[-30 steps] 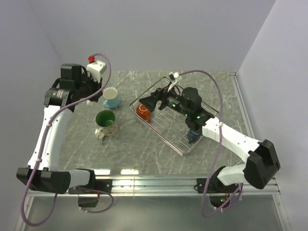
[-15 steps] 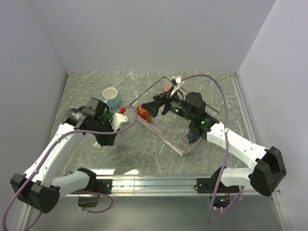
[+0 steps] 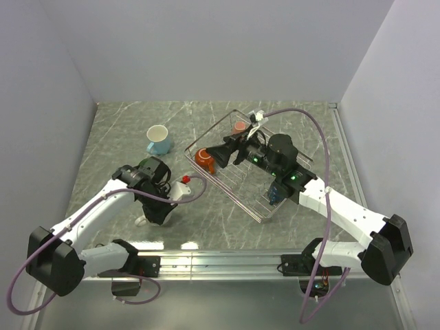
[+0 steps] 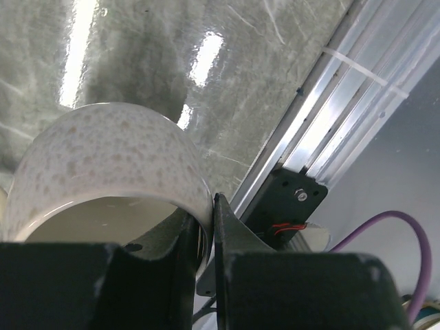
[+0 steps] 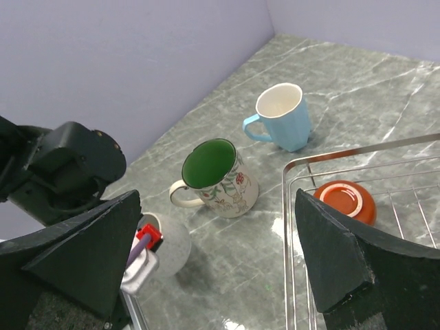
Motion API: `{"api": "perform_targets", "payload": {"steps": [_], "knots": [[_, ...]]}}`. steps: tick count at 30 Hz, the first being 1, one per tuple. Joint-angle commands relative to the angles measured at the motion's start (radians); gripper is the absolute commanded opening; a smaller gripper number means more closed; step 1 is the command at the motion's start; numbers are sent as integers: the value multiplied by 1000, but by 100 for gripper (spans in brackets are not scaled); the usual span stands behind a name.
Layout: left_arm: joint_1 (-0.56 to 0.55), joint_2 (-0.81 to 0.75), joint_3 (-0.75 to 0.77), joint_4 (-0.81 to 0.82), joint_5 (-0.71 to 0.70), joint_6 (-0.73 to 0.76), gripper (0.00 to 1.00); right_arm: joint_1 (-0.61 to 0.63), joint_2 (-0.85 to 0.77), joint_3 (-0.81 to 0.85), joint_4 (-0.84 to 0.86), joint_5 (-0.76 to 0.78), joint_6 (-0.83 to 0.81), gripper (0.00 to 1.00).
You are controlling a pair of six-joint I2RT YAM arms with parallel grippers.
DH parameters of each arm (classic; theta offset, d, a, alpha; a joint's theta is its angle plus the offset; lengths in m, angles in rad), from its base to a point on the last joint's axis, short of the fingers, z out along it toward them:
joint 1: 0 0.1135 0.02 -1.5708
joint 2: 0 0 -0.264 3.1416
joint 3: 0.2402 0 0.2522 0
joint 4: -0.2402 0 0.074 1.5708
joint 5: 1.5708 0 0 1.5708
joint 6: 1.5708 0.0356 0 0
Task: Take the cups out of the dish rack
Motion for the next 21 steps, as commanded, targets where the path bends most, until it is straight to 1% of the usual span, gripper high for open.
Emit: {"api": "perform_targets", "payload": {"steps": [1, 3, 6, 9, 13, 15, 16, 17, 19, 20, 21], "knots": [[-4, -33, -7, 43, 20, 72, 1, 7, -38, -14, 5, 30, -26, 100], [-4, -42, -45, 76, -3, 78, 2, 7, -45, -20, 5, 33, -28, 100], [-4, -32, -84, 108, 5, 94, 5, 7, -54, -23, 6, 41, -31, 100], [-4, 13, -116, 160, -49, 77, 5, 8, -58, -23, 5, 45, -31, 100], [-4, 20, -130, 172, -60, 83, 8, 7, -61, -26, 5, 42, -28, 100], [-4, 13, -136, 177, -61, 89, 19, 8, -61, -28, 5, 45, -28, 100], [-4, 10, -138, 177, -61, 92, 26, 5, -58, -29, 5, 47, -28, 100], [-4, 5, -139, 175, -63, 92, 39, 8, -59, -32, 6, 50, -26, 100], [-4, -10, -133, 169, -64, 88, 49, 7, -54, -34, 5, 58, -25, 100], [-4, -13, -126, 159, -67, 86, 58, 7, -54, -32, 1, 64, -25, 100], [-4, -22, -100, 146, -70, 85, 61, 7, -53, -29, -12, 80, -25, 100]]}}
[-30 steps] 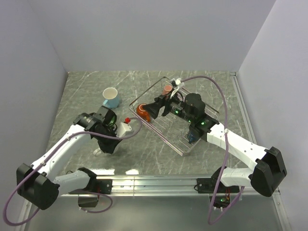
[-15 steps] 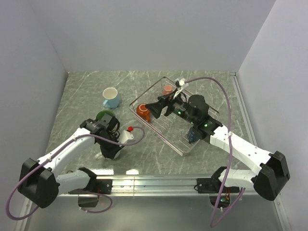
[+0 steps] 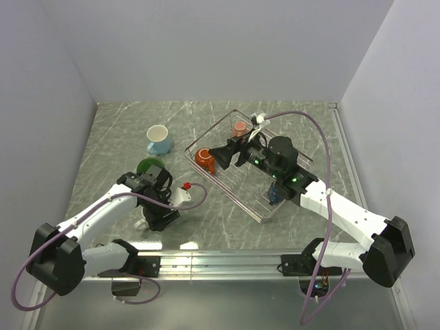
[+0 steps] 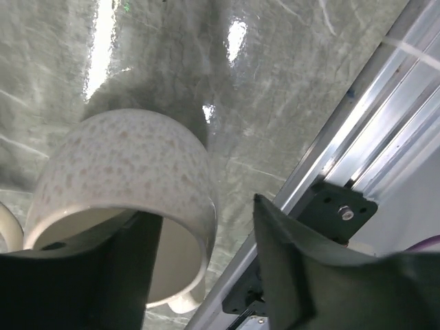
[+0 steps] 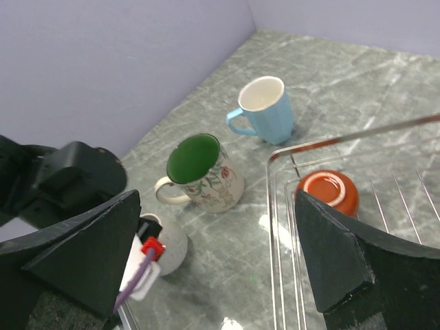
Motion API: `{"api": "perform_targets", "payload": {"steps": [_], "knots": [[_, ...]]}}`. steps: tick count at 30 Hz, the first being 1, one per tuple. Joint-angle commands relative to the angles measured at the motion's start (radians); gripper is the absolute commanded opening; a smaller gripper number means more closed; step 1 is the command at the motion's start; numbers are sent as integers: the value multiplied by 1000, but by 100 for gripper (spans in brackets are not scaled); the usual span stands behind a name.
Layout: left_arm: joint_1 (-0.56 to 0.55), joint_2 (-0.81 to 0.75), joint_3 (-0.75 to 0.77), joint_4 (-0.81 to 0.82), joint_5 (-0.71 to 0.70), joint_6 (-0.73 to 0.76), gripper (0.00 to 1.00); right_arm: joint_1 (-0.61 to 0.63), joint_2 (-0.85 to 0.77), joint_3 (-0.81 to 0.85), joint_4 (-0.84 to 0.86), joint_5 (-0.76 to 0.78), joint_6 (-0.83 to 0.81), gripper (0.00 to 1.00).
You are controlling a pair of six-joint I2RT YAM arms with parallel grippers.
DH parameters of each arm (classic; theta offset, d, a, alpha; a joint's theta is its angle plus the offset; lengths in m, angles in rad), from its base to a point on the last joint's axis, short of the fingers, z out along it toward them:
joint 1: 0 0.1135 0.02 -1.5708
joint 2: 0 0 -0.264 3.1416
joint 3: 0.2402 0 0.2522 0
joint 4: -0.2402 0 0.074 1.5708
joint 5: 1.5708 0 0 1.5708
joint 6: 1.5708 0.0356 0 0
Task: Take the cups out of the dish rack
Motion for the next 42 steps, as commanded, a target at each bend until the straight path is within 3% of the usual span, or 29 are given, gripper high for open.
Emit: {"api": "perform_targets", "payload": {"steps": [1, 2, 5, 10, 11, 15, 16, 17, 20, 23, 26, 32, 42], "knots": [[-3, -43, 51, -27, -4, 14, 63, 7, -27, 5, -10, 53, -12, 100], [-3, -50, 87, -39, -2, 13, 72, 8, -24, 22, -27, 73, -12, 100], [-3, -78, 147, -90, 7, 5, 81, 7, 2, 84, -139, 195, -6, 100], [-3, -95, 292, -157, 16, -17, 90, 8, 79, 178, -327, 489, 3, 98], [-3, -98, 312, -151, 18, -26, 91, 7, 93, 198, -343, 610, 27, 96], [-3, -90, 413, -11, -45, -154, 93, 1, 220, 258, -371, 824, 61, 90], [-1, -86, 421, 40, -86, -246, 97, 1, 247, 273, -372, 843, 79, 90], [0, -81, 428, 92, -193, -285, 99, -3, 275, 304, -372, 855, 86, 90], [25, -20, 476, 269, -306, -374, 99, -35, 430, 386, -395, 834, 133, 88], [106, 35, 570, 294, -276, -441, 99, -67, 516, 471, -426, 805, 155, 84], [195, 92, 626, 326, -220, -480, 99, -90, 614, 545, -467, 780, 156, 69], [261, 141, 602, 364, -136, -466, 99, -105, 718, 591, -515, 772, 167, 68], [267, 180, 602, 389, -140, -449, 99, -148, 858, 666, -519, 708, 156, 62]]}}
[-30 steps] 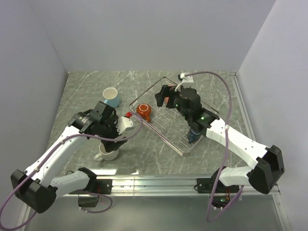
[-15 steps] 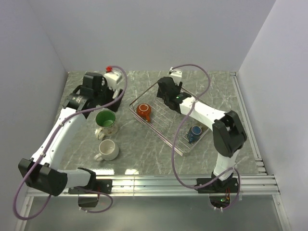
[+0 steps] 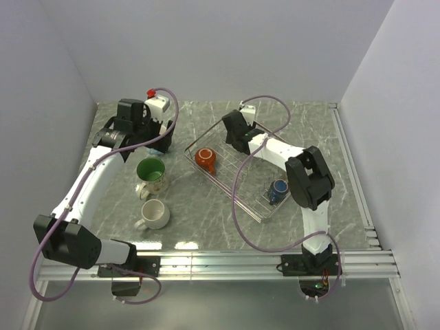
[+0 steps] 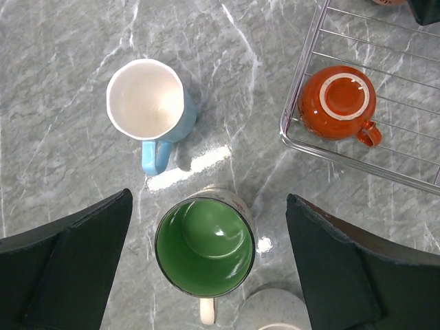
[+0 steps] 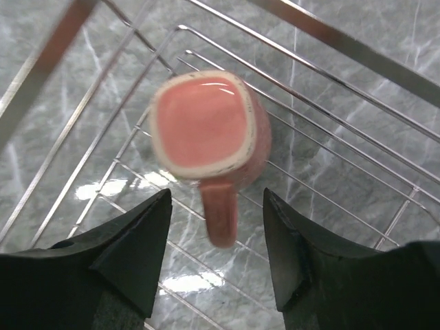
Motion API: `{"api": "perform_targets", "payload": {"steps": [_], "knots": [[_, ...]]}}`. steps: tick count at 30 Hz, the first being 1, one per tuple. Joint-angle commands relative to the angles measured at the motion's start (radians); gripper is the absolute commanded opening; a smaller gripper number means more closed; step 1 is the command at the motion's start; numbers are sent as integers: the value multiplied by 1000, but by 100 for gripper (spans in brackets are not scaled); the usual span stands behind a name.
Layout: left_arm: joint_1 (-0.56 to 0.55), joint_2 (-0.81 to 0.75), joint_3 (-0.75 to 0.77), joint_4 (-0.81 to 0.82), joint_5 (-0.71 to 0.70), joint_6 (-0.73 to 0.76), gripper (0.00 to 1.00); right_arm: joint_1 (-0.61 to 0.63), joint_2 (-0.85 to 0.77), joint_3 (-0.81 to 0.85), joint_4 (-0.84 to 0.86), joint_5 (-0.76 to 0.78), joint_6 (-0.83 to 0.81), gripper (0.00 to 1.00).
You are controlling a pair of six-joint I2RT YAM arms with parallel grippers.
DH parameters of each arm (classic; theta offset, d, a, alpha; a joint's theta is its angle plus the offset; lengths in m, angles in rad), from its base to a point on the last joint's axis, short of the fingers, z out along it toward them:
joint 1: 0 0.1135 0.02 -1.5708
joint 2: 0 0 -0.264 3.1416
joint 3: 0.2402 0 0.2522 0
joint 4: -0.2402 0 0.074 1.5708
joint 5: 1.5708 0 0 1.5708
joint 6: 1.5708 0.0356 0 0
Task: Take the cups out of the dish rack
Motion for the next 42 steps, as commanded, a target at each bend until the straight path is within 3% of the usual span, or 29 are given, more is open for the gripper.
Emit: {"api": "perform_targets", "payload": {"steps": [1, 3, 6, 7, 9, 10, 12, 19, 25, 32, 37, 42], "knots": [[4, 2, 12, 48, 20, -1, 99, -21, 21, 64, 5, -15, -10, 57], [4, 8, 17, 45, 23, -1, 99, -29, 47, 78, -6, -32, -10, 55], [4, 16, 29, 34, 35, -1, 99, -32, 56, 81, -9, -15, -19, 40], [4, 16, 32, 31, 39, -1, 99, -33, 50, 66, -1, -15, -28, 28], [4, 16, 35, 27, 48, 4, 99, -33, 32, 50, 19, -17, -36, 17], [4, 16, 38, 25, 52, 6, 99, -33, 22, 41, 20, -26, -45, 6], [4, 20, 44, 25, 62, 7, 98, -32, -11, 30, 33, -43, -56, 0], [4, 49, 127, 1, 140, 10, 91, -32, -232, -86, 135, -136, -85, 0], [4, 98, 285, -18, 295, -19, 81, -51, -462, -198, 281, -292, -54, 0], [21, 160, 465, 23, 564, -115, 84, -113, -662, -393, 792, -651, 136, 0], [77, 236, 615, 108, 900, -348, 85, -125, -642, -387, 1023, -832, 245, 0], [79, 312, 588, 388, 1094, -632, 86, -122, -570, -312, 1149, -922, 334, 0]]}}
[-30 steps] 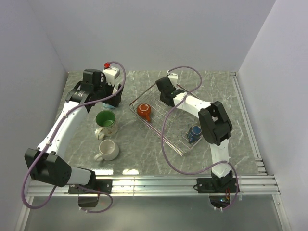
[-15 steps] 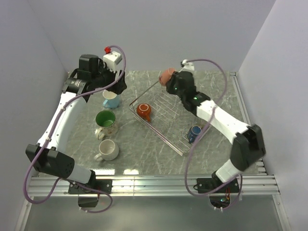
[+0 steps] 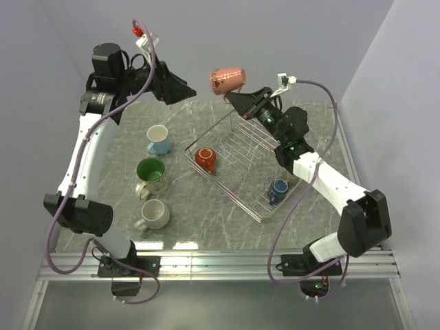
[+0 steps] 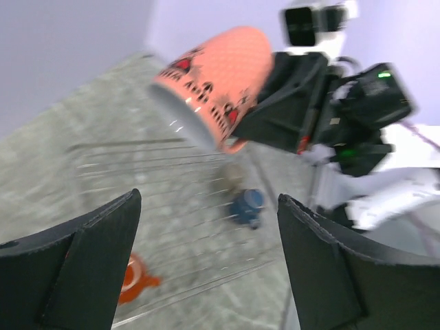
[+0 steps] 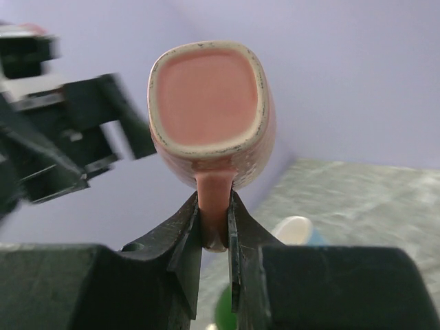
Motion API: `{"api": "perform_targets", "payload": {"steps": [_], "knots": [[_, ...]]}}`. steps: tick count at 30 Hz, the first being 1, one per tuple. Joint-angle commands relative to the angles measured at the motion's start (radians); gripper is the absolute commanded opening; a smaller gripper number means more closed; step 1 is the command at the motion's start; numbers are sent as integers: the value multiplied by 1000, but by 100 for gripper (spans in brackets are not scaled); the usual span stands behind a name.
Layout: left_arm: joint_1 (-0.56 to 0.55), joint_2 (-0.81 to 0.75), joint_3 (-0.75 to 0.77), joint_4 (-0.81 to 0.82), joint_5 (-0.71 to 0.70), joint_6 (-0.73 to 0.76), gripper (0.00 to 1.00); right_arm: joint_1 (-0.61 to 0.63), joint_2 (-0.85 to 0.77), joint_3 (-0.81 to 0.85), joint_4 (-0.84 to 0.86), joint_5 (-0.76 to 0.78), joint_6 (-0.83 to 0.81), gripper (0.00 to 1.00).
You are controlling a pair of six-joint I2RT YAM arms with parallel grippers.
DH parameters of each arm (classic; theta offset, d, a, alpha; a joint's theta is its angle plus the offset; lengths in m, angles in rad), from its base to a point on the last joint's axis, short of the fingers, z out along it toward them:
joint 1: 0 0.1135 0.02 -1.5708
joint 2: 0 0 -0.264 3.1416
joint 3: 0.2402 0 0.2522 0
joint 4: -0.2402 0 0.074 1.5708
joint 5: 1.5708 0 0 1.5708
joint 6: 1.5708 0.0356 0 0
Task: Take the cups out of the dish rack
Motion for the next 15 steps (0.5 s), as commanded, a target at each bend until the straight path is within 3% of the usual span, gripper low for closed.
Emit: {"api": "perform_targets", "payload": {"steps": [1, 9, 15], "knots": [[-4, 57, -6, 237, 231, -254, 86, 3, 39, 93, 232, -119, 94, 0], [-5, 114, 14, 303, 226, -285, 84, 35, 114, 157, 235, -144, 108, 0], [-3, 136, 5, 412, 252, -394, 71, 55, 166, 208, 218, -164, 118, 0]]}}
